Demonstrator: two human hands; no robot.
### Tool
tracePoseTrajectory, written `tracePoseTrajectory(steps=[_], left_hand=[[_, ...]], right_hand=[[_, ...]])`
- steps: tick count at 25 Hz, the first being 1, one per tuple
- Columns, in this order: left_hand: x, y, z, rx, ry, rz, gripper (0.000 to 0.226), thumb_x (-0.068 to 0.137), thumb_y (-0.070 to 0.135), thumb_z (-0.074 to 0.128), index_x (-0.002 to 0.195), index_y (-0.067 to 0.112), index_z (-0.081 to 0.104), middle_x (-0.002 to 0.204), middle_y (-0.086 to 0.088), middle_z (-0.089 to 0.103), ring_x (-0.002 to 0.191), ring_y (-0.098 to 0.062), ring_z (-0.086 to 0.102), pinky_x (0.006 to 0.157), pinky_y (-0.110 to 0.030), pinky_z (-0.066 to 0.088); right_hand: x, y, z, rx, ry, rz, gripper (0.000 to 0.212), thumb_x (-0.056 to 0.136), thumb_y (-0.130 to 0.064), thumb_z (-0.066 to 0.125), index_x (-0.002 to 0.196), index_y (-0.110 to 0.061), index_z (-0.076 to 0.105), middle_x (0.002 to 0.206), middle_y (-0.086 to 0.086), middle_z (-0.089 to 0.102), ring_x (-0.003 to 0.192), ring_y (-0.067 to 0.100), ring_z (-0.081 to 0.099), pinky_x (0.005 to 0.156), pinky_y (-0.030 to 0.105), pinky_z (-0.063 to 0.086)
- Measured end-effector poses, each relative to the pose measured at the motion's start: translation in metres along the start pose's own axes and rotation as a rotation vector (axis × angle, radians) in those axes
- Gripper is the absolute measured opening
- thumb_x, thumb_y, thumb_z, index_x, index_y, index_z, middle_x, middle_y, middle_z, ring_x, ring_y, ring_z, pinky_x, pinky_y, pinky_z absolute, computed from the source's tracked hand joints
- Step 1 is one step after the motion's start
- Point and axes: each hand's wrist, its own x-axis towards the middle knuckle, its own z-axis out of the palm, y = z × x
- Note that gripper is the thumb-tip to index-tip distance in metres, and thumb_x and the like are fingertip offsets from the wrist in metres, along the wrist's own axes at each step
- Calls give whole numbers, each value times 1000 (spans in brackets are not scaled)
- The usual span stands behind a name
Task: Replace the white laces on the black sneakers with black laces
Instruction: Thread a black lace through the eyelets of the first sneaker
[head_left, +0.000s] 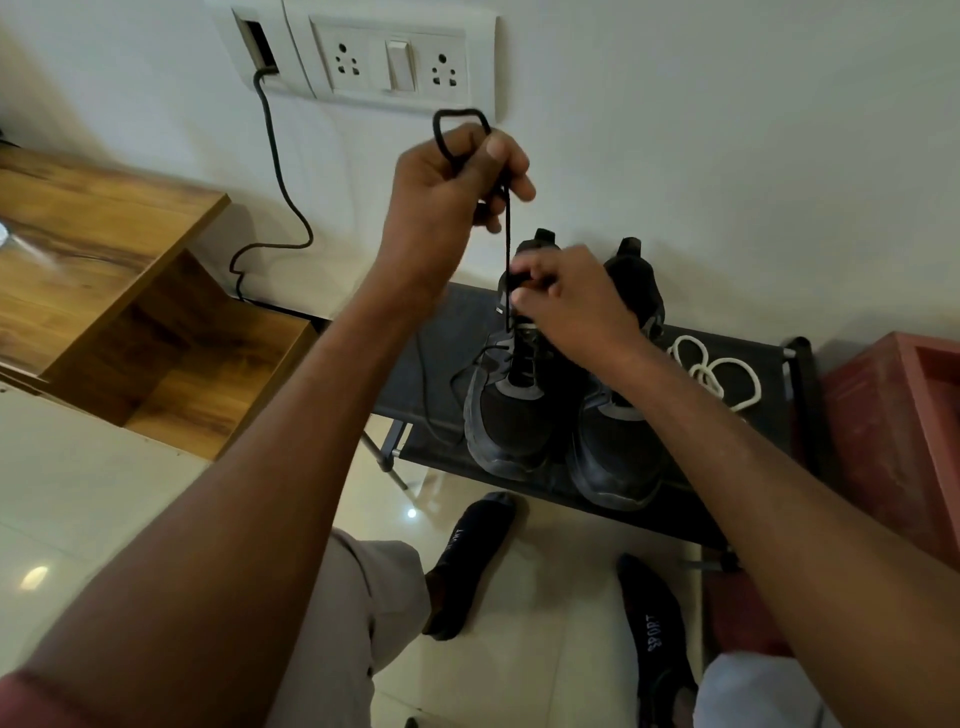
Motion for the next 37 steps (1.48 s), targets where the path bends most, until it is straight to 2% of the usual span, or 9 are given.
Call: tracePoseTrajectory(steps=[5,8,11,16,21,26,29,33,37], left_hand=[[-1,-2,-14,68,44,-56,30,108,28,52,103,3,68,74,-6,58,68,-17,50,63,-32,43],[-8,-22,-22,566,-220,-233,30,95,44,73,104,15,74,62,12,55,54,-1,47,60,-22,40],[-12,-37,-14,778,-476,-335,28,85,47,82,88,20,73,64,7,56,59,-7,48,62,-27,37],[-3,-41,-23,877,-246,-339,14,94,22,69,97,15,81,76,-2,67,78,-22,61,63,-27,40],[-6,-57,-44,953,-36,-482,18,86,24,66,95,13,77,89,-9,69,84,-30,66,73,-35,56],[-11,-63,-48,996,-71,-578,18,84,24,67,94,10,70,92,-12,66,83,-33,66,72,-38,58],[-13,-59,-44,1041,-85,-606,16,86,26,69,84,14,58,100,-13,64,93,-34,62,84,-45,52],[-17,-46,-31,1213,-111,-597,18,95,28,64,92,16,52,117,-11,50,122,-36,44,101,-53,29],[-10,-11,-10,404,-82,-412,40,106,44,54,135,18,60,122,0,74,119,-16,66,109,-49,45]], right_hand=[[-7,-6,0,-57,70,11,16,95,-27,77,106,-16,82,88,-10,72,77,0,66,84,18,56],[-3,-9,-3,-29,144,28,14,93,-25,79,105,-18,83,83,-13,66,76,3,66,76,22,57],[-3,-10,1,-54,95,53,14,94,-16,74,101,-24,83,77,-15,67,72,2,65,69,21,58],[-10,-10,5,-182,150,136,19,95,-10,62,99,-21,77,91,-4,70,76,10,64,63,21,48],[-26,-11,28,-451,-241,-34,29,101,-24,57,122,-30,76,122,0,67,107,25,66,91,41,56],[-31,-11,39,-543,-239,22,32,102,-51,58,92,-25,74,88,-1,69,83,23,66,77,40,57],[-23,-10,31,-386,-87,180,11,92,-37,77,90,-26,77,86,-1,73,81,20,69,75,39,61],[-24,-22,3,388,-123,479,12,89,-5,74,98,-13,74,85,4,76,79,17,73,64,24,53],[-25,-30,-32,795,-224,490,13,98,-26,65,100,-14,69,74,0,65,74,18,70,78,36,51]])
